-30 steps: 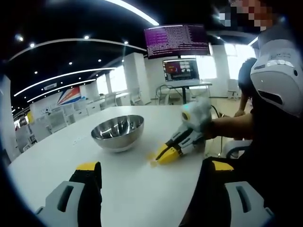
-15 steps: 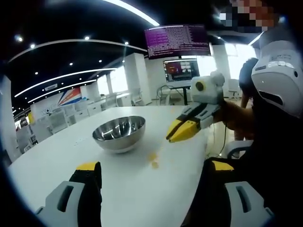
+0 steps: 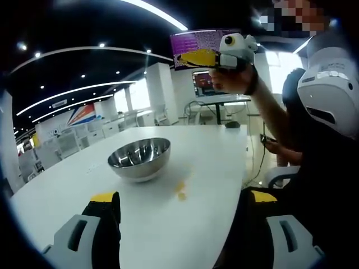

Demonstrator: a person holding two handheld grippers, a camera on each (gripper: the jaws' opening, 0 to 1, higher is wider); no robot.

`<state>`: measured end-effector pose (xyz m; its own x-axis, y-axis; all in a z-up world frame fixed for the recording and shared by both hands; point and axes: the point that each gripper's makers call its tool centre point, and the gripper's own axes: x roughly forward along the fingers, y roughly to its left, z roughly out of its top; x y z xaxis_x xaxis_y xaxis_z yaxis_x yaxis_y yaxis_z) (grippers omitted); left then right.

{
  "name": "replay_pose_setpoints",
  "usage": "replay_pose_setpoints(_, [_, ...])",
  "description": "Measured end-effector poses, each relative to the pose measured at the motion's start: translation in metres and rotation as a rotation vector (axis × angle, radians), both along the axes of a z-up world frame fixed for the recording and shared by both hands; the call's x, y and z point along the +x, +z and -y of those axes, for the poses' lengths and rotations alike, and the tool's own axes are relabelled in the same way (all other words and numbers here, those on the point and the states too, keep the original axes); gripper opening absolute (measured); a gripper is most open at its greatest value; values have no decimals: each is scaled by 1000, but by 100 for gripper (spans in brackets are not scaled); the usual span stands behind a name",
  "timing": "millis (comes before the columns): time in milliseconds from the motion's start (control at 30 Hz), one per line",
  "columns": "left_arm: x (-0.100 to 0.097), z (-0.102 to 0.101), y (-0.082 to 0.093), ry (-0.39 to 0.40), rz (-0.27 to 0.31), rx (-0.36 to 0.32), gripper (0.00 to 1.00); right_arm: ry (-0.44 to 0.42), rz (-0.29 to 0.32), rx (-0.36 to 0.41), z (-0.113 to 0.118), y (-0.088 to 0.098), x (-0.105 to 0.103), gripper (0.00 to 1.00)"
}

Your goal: Pick up the QQ candy scattered on the table and place it into the stainless steel bowl on the table

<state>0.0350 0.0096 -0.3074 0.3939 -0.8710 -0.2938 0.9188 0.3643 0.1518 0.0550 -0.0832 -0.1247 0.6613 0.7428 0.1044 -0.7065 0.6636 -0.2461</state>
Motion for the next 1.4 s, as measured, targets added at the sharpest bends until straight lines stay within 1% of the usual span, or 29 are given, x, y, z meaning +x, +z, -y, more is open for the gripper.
replay_pose_setpoints(100, [-1, 1, 0, -2, 1, 2, 94, -41, 11, 9, 7, 6, 21, 4])
replay_pose_setpoints(200, [-2, 1, 0, -3, 1, -1, 94, -113, 2, 1, 18, -3, 50, 4])
replay_pose_setpoints(233, [-2, 1, 0, -2, 0, -2, 94, -131, -10, 2, 21, -8, 60, 4])
replay_pose_setpoints(300, [-1, 0, -1, 1, -1, 1, 94, -203, -40, -14, 32, -25, 84, 4])
replay_pose_setpoints(367, [-1, -1, -2, 4, -1, 5, 94, -239, -66, -32, 38, -44, 101, 4])
replay_pose_setpoints(400, [-2, -1, -2, 3, -1, 4, 94, -253, -78, -31, 40, -52, 109, 4])
replay_pose_setpoints(467, [-2, -1, -2, 2, -4, -2, 94, -265, -130, -27, 43, -74, 122, 4])
replay_pose_setpoints(500, [-2, -1, -2, 3, -4, -1, 94, -273, -142, -30, 44, -82, 128, 4])
replay_pose_setpoints(567, [-2, -2, -3, 6, -3, 3, 94, -297, -173, -61, 48, -102, 138, 5])
replay_pose_setpoints(633, [-2, -3, -3, 6, -4, 3, 94, -309, -189, -81, 49, -116, 145, 5])
replay_pose_setpoints(700, [-2, -3, -3, 5, -6, 0, 94, -315, -221, -93, 51, -131, 151, 5])
replay_pose_setpoints(767, [-1, -3, -3, 4, -5, -1, 94, -332, -243, -103, 53, -143, 156, 5])
replay_pose_setpoints(833, [-1, -4, -3, 6, -5, -3, 94, -345, -252, -130, 56, -152, 160, 5])
replay_pose_setpoints(933, [0, -5, -3, 8, -6, -3, 94, -352, -250, -138, 58, -158, 163, 6])
replay_pose_setpoints(1067, [0, -6, -3, 11, -6, -3, 94, -353, -261, -143, 57, -161, 163, 6])
replay_pose_setpoints(1167, [0, -7, -3, 12, -6, -3, 94, -353, -255, -137, 57, -160, 162, 7])
replay_pose_setpoints(1233, [0, -7, -3, 13, -5, -1, 94, -349, -238, -127, 57, -157, 163, 7])
replay_pose_setpoints(1400, [0, -7, -3, 12, -4, 3, 94, -341, -237, -115, 56, -155, 163, 8])
